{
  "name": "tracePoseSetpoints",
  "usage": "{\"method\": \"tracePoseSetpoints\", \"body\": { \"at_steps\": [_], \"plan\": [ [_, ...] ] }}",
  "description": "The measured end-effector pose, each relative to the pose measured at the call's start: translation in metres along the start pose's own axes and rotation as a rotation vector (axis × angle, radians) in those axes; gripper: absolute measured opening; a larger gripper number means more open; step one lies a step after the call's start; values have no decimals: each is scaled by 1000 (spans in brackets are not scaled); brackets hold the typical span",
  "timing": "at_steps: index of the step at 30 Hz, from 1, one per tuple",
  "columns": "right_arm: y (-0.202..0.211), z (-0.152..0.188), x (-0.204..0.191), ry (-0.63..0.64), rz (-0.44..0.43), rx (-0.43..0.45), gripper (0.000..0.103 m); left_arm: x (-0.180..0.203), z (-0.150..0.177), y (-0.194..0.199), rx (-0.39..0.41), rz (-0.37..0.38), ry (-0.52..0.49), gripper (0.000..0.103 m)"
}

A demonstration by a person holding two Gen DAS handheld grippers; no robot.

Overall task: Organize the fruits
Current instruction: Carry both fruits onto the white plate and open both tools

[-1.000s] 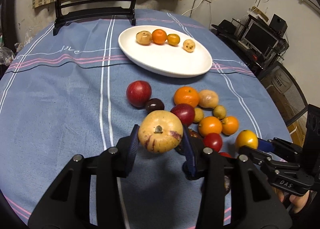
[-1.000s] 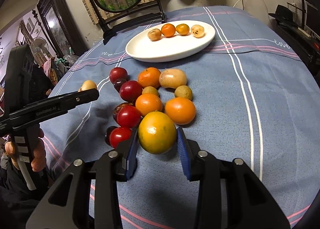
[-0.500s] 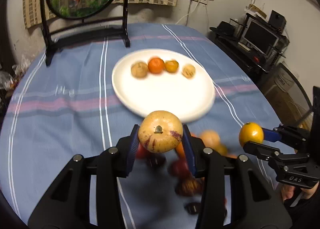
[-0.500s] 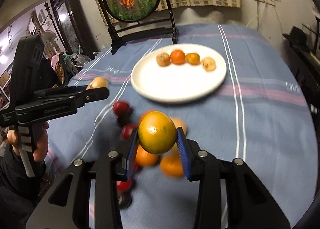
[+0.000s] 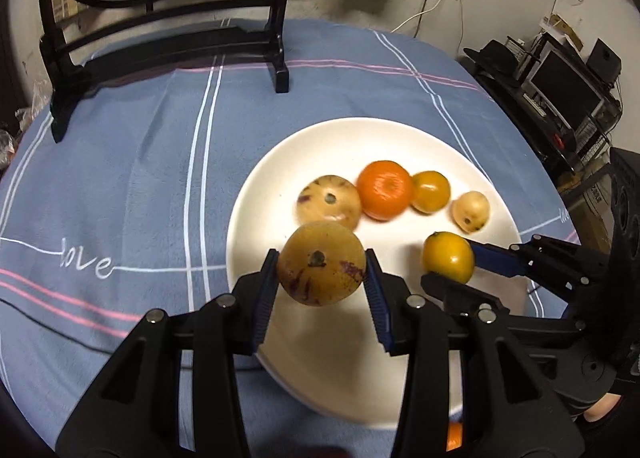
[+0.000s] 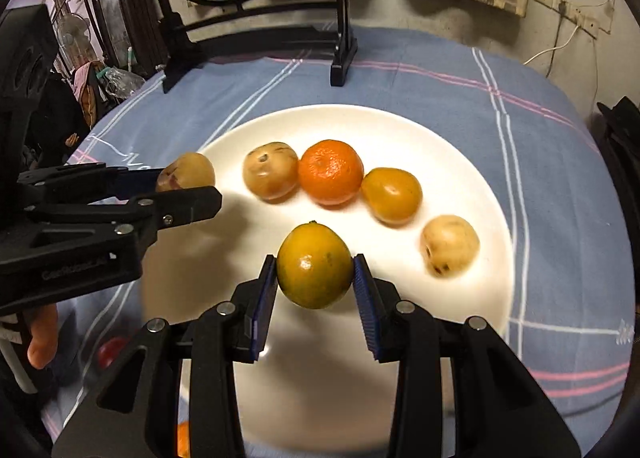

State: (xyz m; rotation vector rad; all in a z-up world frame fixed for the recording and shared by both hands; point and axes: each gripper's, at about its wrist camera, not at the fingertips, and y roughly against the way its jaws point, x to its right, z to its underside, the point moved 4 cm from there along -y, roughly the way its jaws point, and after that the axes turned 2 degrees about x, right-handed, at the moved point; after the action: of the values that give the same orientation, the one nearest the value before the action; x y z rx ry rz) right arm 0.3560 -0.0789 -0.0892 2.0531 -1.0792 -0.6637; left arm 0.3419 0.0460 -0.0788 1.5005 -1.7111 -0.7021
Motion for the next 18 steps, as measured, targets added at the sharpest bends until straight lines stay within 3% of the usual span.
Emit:
{"method": "tracePoseSetpoints", "body": {
  "at_steps": [4,5,6,8,10,13,15,18],
  "plan": [
    [-8,-6,3,5,3,1,38,-2,-4,-9,-10,4,2,43],
    [-12,-7,2,17,12,-9,40,-2,-5,-12,-16,0,1,46],
    [-13,-7,2,26,25,-12,41,-2,-7,-13,-16,1,1,59],
    [-11,-9,1,51,90,11,56,-3,-10,-7,14,-7,9,67],
    [-3,-12,0,70,129,37,61,-3,-11,2,27,2,4,67],
    [26,-10,-1,78,136,66,61,-2,-8,30,60,13,8,72],
    [54,-1,-2,70,135,86,62,0,1,56,95,21,5,80],
    [94,22,-7,40,108,104,74,5,26,95,158,-6,-18,89]
  ]
}}
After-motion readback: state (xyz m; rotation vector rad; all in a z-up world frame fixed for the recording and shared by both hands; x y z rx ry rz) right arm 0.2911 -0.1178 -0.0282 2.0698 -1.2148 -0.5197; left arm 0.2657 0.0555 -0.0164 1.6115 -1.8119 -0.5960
